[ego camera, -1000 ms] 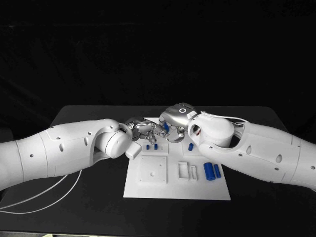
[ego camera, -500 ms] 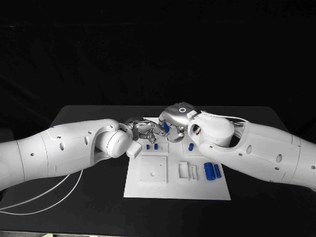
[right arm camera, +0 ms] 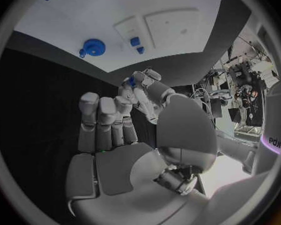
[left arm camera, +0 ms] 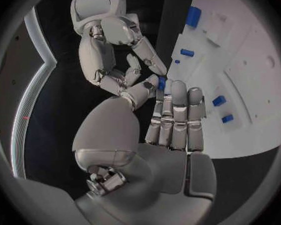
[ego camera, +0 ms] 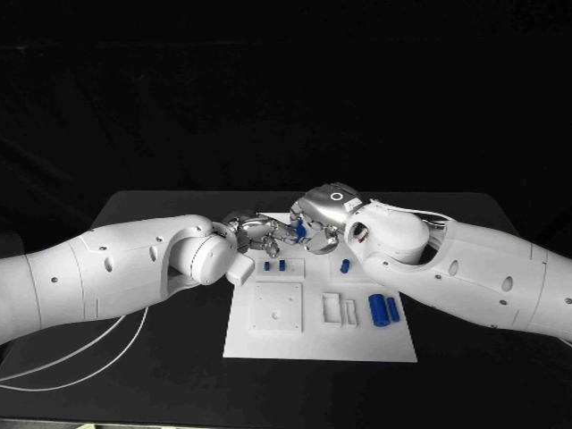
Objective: Assemble the parts on the task board
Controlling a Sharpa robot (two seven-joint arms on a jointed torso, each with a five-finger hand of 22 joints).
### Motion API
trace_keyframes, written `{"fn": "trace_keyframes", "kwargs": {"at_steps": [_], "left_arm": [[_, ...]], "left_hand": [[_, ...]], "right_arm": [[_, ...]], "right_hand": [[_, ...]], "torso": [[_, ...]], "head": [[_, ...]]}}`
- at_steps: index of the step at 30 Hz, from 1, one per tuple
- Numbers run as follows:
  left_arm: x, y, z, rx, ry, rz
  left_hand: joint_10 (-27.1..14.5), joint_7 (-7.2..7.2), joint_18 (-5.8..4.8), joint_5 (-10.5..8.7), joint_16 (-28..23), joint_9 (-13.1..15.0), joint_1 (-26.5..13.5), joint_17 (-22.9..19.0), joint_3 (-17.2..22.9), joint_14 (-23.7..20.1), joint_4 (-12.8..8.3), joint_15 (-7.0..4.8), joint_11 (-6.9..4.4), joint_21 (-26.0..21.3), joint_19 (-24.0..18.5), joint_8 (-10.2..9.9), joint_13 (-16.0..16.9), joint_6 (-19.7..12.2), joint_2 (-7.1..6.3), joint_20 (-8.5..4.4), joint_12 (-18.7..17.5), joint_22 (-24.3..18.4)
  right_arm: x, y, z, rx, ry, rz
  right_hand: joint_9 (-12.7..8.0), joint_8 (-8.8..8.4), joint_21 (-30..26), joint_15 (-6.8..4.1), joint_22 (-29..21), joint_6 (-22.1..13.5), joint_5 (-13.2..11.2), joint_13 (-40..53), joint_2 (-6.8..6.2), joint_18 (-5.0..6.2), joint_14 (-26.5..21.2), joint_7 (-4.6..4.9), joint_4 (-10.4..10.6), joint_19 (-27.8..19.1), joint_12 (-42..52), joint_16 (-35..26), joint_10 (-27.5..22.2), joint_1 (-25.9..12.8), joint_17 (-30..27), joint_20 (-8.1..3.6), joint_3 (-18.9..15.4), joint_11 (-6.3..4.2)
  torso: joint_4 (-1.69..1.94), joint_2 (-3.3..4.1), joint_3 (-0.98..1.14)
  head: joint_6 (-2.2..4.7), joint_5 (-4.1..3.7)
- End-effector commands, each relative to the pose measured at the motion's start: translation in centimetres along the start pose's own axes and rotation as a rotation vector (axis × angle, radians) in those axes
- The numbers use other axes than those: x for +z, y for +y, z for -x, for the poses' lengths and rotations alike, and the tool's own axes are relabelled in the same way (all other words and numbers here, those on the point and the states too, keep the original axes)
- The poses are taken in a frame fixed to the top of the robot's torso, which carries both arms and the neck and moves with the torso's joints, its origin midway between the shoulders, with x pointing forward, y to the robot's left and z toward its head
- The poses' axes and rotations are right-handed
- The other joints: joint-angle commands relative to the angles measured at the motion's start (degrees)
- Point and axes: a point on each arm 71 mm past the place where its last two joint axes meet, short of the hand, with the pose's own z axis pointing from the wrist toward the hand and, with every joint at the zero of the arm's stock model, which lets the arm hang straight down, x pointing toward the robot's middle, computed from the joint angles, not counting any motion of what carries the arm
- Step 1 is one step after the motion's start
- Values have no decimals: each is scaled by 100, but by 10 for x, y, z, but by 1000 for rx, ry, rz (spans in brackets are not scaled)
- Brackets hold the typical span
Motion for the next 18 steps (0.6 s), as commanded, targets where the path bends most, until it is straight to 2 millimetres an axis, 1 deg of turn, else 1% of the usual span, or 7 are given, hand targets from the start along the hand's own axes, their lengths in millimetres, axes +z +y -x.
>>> {"fn": "trace_keyframes", "kwargs": {"at_steps": [1, 5, 7, 9, 13, 15, 18], "left_arm": [[0, -2, -1, -6, 18, -24], [0, -2, 1, -5, 19, -23], [0, -2, 3, -1, 26, -25], [-1, -1, 6, 9, 25, -28], [-2, -1, 13, 38, 33, -43], [-2, -1, 18, 56, 34, -54], [-2, -2, 26, 114, 46, -81]], "left_hand": [[186, 23, 219, 19, -15, -12, 66, 7, 41, -7, -5, -44, -47, 16, 29, -28, 5, -35, 59, -105, 7, 8], [188, 23, 218, 18, -17, -15, 65, 7, 44, -7, -5, -44, -48, 16, 31, -27, 5, -34, 60, -107, 4, 8], [189, 23, 218, 18, -18, -16, 65, 7, 46, -6, -6, -45, -48, 16, 32, -27, 5, -34, 61, -108, 3, 8], [189, 23, 217, 18, -19, -17, 66, 8, 48, -6, -7, -45, -48, 16, 33, -27, 4, -35, 62, -109, 1, 8], [189, 23, 217, 18, -23, -22, 68, 8, 54, -5, -11, -45, -48, 15, 35, -28, 3, -38, 65, -112, -5, 9], [187, 24, 216, 18, -26, -26, 70, 9, 58, -5, -13, -44, -47, 13, 35, -29, 2, -41, 68, -115, -11, 9], [186, 25, 215, 18, -29, -29, 73, 9, 62, -6, -16, -43, -46, 12, 35, -30, 1, -44, 73, -117, -15, 9]], "right_arm": [[-2, -4, 4, 31, -67, -17], [-5, -7, 5, 59, -83, -13], [-9, -11, 6, 72, -94, -14], [-13, -16, 7, 91, -103, -21], [-17, -33, 14, 134, -131, -56], [-20, -44, 15, 159, -145, -78], [-24, -66, 20, 267, -158, -128]], "right_hand": [[-16, -61, -52, 64, -2, -364, 15, -12, -53, 352, -38, 262, -90, -73, -38, -37, -92, 1, -1, 8, -28, 25], [-30, -99, -82, 102, 0, -462, 78, -32, -61, 352, -95, 303, -185, -132, -48, -51, -167, 6, 4, 40, -38, 60], [-31, -109, -94, 126, 8, -511, 246, -44, -61, 352, -135, 324, -293, -170, -40, -56, -219, -27, 8, 70, -89, 84], [-24, -98, -97, 132, 12, -516, 377, -54, -59, 352, -146, 330, -324, -176, -25, -53, -236, -58, 10, 88, -109, 90], [-12, -77, -103, 131, 10, -508, 546, -75, -57, 352, -151, 327, -300, -171, -9, -53, -244, -91, 6, 102, -94, 88], [-3, -59, -117, 127, 2, -495, 769, -95, -54, 352, -152, 325, -235, -166, -7, -59, -249, -116, -2, 110, -47, 81], [4, -46, -129, 124, -5, -491, 943, -121, -56, 352, -153, 319, -172, -159, -7, -70, -256, -113, -16, 115, 5, 83]], "torso": [[0, 2, -1], [4, 2, 2], [6, 5, 3], [7, 4, 3], [-1, 3, 5], [-11, 3, 5], [-15, 1, 4]], "head": [[-2, 4], [-5, 16], [-3, 24], [1, 35], [-1, 64], [3, 65], [13, 70]]}}
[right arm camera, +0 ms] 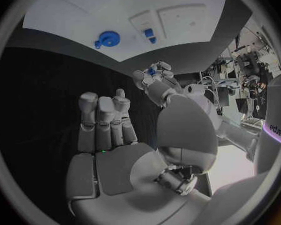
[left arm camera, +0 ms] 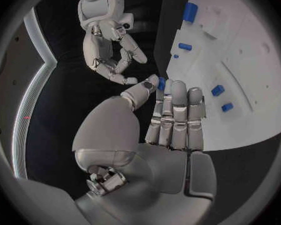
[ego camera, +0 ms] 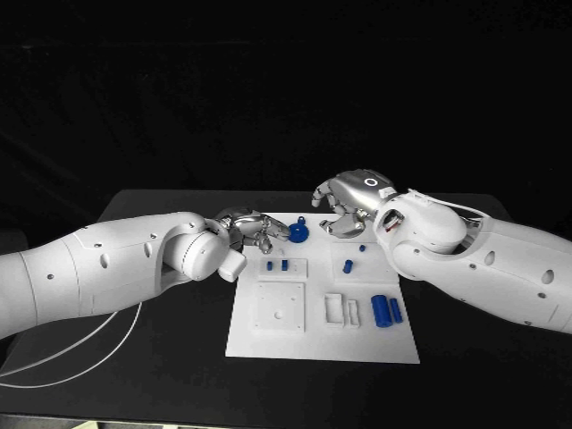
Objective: Assemble the parts on the task board
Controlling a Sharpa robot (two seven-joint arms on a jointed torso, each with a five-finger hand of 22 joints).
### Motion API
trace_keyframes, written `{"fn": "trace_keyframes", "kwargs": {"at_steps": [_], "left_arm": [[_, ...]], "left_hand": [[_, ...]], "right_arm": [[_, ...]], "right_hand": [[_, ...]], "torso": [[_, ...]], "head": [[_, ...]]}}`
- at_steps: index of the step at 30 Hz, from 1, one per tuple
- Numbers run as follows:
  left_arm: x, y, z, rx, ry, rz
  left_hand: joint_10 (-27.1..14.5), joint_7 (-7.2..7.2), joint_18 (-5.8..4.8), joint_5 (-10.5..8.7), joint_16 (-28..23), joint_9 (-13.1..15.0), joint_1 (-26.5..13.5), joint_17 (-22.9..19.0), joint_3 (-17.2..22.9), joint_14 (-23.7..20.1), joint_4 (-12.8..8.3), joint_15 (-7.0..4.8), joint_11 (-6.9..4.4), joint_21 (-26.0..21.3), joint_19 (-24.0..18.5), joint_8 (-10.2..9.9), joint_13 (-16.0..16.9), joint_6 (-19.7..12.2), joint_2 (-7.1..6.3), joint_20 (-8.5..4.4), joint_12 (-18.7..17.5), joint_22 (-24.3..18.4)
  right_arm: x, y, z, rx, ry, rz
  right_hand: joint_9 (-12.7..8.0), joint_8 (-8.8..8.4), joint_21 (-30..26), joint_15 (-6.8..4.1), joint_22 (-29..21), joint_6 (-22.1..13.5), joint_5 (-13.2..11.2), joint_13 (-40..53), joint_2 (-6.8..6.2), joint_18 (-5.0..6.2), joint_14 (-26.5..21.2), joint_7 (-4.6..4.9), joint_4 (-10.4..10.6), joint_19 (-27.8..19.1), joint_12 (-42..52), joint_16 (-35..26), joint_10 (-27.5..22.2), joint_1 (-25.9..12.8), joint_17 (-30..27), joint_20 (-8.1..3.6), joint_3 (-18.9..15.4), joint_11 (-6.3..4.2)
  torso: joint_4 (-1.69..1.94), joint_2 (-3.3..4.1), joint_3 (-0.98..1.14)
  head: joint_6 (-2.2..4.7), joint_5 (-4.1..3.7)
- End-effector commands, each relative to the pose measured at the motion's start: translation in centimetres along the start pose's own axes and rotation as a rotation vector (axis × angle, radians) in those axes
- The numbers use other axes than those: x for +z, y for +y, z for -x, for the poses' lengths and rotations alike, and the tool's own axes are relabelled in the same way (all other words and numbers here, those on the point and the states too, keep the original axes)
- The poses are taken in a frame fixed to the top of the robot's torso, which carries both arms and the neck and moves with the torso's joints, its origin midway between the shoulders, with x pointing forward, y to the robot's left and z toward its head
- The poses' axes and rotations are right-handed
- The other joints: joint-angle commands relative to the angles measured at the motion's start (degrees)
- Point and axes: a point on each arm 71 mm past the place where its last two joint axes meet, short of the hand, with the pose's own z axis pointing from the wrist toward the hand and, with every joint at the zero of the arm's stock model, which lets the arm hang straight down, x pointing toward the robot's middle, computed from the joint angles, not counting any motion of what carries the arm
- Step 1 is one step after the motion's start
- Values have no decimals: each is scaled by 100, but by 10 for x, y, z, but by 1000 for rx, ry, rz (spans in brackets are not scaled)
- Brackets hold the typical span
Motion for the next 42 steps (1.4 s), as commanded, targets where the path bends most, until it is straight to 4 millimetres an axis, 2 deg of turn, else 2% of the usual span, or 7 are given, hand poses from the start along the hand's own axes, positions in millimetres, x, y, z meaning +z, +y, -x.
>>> {"fn": "trace_keyframes", "kwargs": {"at_steps": [1, 7, 10, 13, 20, 31, 42], "left_arm": [[0, -5, 3, 110, 73, -74], [2, -11, 16, 267, 94, -132], [4, -18, 22, 395, 88, -171], [6, -26, 25, 517, 68, -219], [10, -47, 26, 875, 26, -329], [20, -56, 5, 1301, 20, -434], [28, -54, -6, 1457, 11, -467]], "left_hand": [[183, 9, 215, 16, -29, -9, 74, 10, 48, 4, -2, -34, -46, 12, 27, -16, 6, -28, 73, -127, 33, 10], [171, 15, 210, 16, -40, -23, 92, 13, 59, -1, -16, -28, -39, 5, 20, -23, 0, -49, 92, -135, 10, 11], [167, 17, 207, 16, -44, -28, 98, 14, 60, -5, -18, -26, -37, 2, 16, -25, -2, -55, 96, -137, 2, 12], [152, 25, 203, 15, 0, -46, 124, 46, 53, 46, -19, -25, -33, 14, 33, -31, -9, -77, 103, -152, -29, 24], [172, 22, 208, 14, 84, -69, 203, 107, 46, 116, -18, -39, -44, 60, 100, -16, -8, -72, 81, -188, -58, 54], [170, 22, 203, 22, 86, -103, 334, 128, 101, 119, -14, -36, -39, 74, 124, -12, -10, -76, 25, -203, -99, 73], [205, 9, 202, 22, 79, -131, 432, 138, 149, 144, -11, -43, -45, 85, 157, 5, 1, -43, -41, -212, -114, 87]], "right_arm": [[-1, -23, 10, 182, -54, -52], [3, -66, 20, 485, -26, -162], [3, -82, 20, 553, -27, -199], [3, -90, 21, 565, -38, -212], [2, -100, 21, 588, -53, -232], [4, -100, 20, 591, -48, -229], [4, -98, 20, 593, -45, -224]], "right_hand": [[7, 23, -26, 3, -13, -233, 96, -16, -3, 355, -34, 200, 33, -30, 13, -32, -57, -49, -16, 26, 50, 2], [7, 28, -80, 28, -32, -261, 473, -79, 72, 355, -83, 227, 175, -63, -13, -90, -123, 22, -59, 58, 81, 24], [13, 21, -102, 66, -10, -346, 947, -115, 379, 355, -156, 255, -13, -151, 6, -99, -220, -24, -69, 99, -352, 46], [13, 24, -115, 62, -8, -360, 1042, -133, 457, 355, -171, 261, -64, -169, 18, -98, -243, -42, -75, 115, -447, 57], [13, 33, -140, 69, -3, -377, 1225, -171, 576, 355, -207, 268, -155, -202, 42, -99, -282, -75, -89, 142, -605, 64], [10, 36, -153, 73, 0, -389, 1313, -194, 633, 355, -226, 272, -189, -217, 56, -97, -304, -96, -97, 155, -675, 69], [8, 37, -158, 76, 2, -394, 1343, -204, 660, 355, -232, 274, -193, -222, 64, -94, -313, -111, -101, 161, -703, 71]], "torso": [[-12, -3, 2], [-17, -7, 13], [-13, -4, 6], [-7, -6, 13], [-12, -7, 9], [4, -2, 3], [-10, 5, -6]], "head": [[14, 8], [43, 12], [54, -1], [68, 14], [99, 5], [122, -30], [143, -52]]}}
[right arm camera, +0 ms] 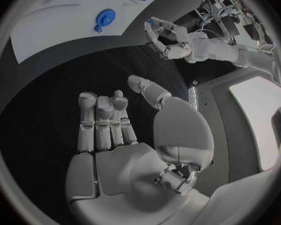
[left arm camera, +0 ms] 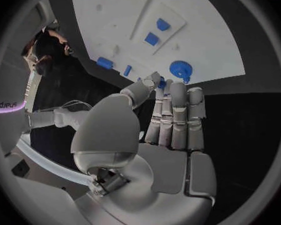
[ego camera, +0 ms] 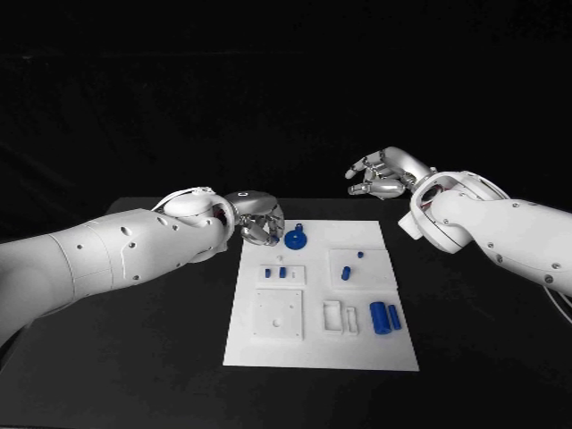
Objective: Assemble the parts on the task board
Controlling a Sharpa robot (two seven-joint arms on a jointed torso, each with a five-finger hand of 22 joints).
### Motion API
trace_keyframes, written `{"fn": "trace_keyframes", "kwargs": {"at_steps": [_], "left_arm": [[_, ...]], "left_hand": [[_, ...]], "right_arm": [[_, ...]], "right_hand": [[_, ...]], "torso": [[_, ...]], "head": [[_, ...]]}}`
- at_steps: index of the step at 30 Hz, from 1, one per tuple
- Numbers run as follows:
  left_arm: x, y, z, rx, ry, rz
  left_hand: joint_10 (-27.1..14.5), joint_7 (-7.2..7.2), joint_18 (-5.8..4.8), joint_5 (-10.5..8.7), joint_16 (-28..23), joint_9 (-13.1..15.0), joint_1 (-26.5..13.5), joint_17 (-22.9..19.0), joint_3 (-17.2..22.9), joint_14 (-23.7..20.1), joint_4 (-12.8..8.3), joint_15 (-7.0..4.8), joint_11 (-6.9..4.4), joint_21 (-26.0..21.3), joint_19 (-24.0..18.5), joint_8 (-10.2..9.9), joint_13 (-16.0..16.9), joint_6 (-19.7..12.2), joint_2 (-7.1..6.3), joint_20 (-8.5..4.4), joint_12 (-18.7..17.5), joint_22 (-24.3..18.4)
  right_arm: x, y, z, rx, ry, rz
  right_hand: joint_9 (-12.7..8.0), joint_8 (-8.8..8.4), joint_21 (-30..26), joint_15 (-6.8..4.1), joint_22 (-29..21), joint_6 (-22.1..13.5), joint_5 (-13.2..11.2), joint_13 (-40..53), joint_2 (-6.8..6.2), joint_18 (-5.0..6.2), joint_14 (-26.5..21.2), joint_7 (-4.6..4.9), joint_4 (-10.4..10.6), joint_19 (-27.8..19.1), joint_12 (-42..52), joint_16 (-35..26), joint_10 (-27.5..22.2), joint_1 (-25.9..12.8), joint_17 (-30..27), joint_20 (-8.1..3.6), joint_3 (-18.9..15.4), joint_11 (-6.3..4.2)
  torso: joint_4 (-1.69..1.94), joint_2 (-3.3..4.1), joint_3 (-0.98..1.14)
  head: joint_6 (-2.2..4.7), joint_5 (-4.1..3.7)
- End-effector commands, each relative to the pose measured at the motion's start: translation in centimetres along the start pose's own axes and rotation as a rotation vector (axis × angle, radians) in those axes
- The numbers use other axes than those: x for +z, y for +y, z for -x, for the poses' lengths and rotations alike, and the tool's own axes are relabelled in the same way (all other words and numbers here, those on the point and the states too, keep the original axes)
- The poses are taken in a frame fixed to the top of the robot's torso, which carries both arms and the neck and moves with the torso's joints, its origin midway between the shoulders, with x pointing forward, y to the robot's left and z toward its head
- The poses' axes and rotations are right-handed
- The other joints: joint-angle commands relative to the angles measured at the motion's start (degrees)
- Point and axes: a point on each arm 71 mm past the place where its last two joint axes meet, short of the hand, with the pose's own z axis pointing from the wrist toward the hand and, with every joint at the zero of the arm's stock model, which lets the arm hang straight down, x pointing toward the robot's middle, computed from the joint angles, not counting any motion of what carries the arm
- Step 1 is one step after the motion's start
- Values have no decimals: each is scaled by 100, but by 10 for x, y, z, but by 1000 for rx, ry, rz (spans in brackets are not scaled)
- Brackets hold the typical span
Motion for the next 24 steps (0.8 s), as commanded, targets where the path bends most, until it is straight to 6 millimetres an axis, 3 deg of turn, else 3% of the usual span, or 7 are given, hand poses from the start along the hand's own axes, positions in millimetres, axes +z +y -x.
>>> {"fn": "trace_keyframes", "kwargs": {"at_steps": [1, 24], "left_arm": [[3, -5, 0, 99, -13, -42], [17, -5, -25, 112, 89, -28]], "left_hand": [[118, -31, 213, 11, 11, -6, 229, 7, 31, 33, 1, -14, -8, 38, 35, 4, 21, -1, 161, -150, 23, 5], [126, -32, 213, 11, -1, -27, 264, 7, 54, 47, 5, -15, -7, 41, 56, 3, 28, 2, 152, -154, 11, 9]], "right_arm": [[0, 1, 0, 7, 7, 7], [1, 6, -3, 12, 7, 24]], "right_hand": [[5, 37, -23, 2, 9, -138, 15, -6, 62, 350, -33, 141, -5, -28, 22, -12, -48, 1, -7, 9, -39, -10], [3, 42, -31, 4, 13, -140, 79, -23, 101, 350, -46, 142, -20, -38, 35, -7, -66, -18, -13, 16, -84, -9]], "torso": [[-5, 4, -1], [-3, 4, 3]], "head": [[-1, -21], [-87, -64]]}}
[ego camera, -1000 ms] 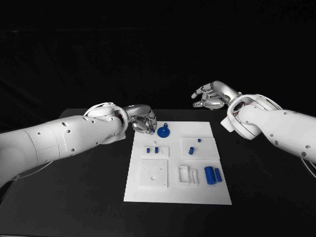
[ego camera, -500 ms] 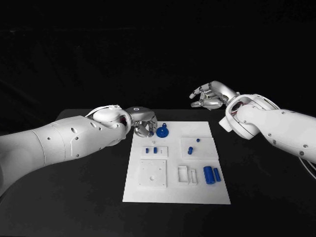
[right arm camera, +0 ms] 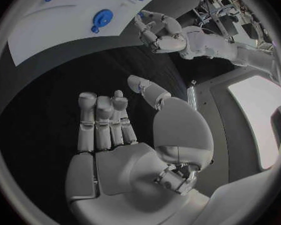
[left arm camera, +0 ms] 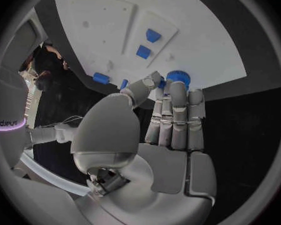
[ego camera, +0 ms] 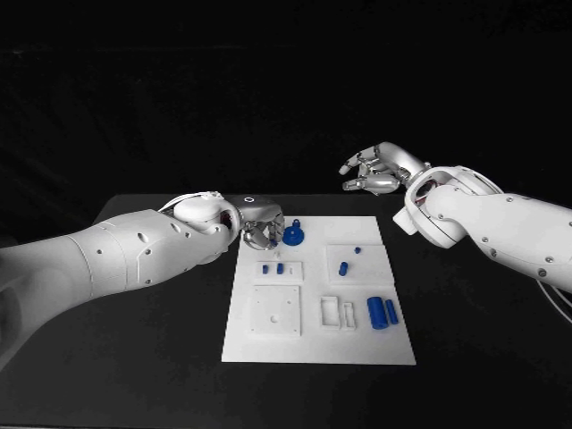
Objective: Assemble the parts on the task board
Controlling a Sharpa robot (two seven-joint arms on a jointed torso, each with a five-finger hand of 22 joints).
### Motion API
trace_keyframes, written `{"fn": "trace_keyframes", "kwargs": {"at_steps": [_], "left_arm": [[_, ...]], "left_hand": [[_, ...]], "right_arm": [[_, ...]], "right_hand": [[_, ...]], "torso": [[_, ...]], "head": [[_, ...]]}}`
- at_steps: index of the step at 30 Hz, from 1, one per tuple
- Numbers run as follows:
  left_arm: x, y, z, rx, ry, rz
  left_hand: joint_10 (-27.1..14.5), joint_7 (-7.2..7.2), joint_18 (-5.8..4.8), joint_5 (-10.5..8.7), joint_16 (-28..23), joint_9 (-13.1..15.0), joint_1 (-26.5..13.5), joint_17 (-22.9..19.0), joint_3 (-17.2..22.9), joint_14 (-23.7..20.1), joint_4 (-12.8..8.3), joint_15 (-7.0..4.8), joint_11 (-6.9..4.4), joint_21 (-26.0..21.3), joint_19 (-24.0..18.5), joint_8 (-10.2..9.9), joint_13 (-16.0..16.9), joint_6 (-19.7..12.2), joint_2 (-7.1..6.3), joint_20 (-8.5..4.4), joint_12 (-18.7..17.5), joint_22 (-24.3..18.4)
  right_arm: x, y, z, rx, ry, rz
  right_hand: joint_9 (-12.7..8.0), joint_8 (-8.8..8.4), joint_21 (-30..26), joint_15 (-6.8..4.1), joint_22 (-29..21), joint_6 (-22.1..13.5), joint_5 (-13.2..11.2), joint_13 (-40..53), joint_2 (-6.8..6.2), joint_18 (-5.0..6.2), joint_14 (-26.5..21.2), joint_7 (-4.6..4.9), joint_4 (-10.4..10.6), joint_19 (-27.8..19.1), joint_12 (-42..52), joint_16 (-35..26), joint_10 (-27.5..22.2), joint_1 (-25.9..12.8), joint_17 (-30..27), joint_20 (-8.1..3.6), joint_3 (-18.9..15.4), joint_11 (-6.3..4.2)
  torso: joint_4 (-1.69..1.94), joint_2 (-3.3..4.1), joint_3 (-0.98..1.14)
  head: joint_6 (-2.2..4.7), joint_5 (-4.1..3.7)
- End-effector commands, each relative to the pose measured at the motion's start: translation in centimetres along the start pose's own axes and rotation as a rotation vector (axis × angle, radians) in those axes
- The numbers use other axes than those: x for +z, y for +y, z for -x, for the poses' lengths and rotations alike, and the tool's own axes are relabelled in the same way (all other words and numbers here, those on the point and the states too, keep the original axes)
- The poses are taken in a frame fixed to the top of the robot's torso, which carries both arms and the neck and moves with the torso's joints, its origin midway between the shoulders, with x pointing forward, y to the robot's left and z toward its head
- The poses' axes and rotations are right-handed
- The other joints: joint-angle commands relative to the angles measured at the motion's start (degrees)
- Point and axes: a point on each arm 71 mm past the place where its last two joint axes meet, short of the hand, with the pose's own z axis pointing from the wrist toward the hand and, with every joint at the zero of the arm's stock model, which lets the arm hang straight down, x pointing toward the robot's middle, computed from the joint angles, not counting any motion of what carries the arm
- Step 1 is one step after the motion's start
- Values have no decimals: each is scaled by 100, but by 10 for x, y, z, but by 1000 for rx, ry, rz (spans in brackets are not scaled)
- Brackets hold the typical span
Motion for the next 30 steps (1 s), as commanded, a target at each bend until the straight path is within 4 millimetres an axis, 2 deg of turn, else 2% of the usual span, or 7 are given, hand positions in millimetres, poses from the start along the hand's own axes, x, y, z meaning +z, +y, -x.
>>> {"fn": "trace_keyframes", "kwargs": {"at_steps": [1, 21, 30], "left_arm": [[3, -3, -5, 7, 38, -16], [9, 5, -23, 1, 51, 26], [10, 11, -24, 2, 49, 45]], "left_hand": [[103, -32, 228, 12, -1, -8, 234, 9, 26, 25, 3, -14, -12, 19, 46, 3, 29, 2, 182, -164, 14, 5], [102, -28, 225, 13, -8, -19, 228, 9, 27, 28, 4, -11, -10, 17, 49, 0, 32, -2, 192, -162, 5, 7], [101, -27, 224, 13, -10, -23, 226, 9, 27, 29, 4, -11, -9, 17, 50, -1, 33, -3, 194, -162, 2, 8]], "right_arm": [[0, 2, 0, 4, 0, 11], [0, 7, -1, 10, 5, 22], [0, 9, -2, 13, 9, 26]], "right_hand": [[4, 22, -31, 3, 5, -119, 24, -5, 56, 349, -48, 141, -5, -28, 32, -9, -46, -17, -8, 6, -37, 12], [2, 21, -33, 4, 7, -124, 43, -12, 64, 349, -52, 142, -12, -31, 37, -7, -52, -21, -11, 8, -53, 14], [1, 20, -35, 5, 8, -128, 50, -16, 65, 349, -55, 143, -13, -33, 39, -7, -56, -25, -13, 9, -61, 15]], "torso": [[1, 1, 0], [0, 1, -3], [3, -2, 2]], "head": [[-11, -6], [-61, -29], [-75, -78]]}}
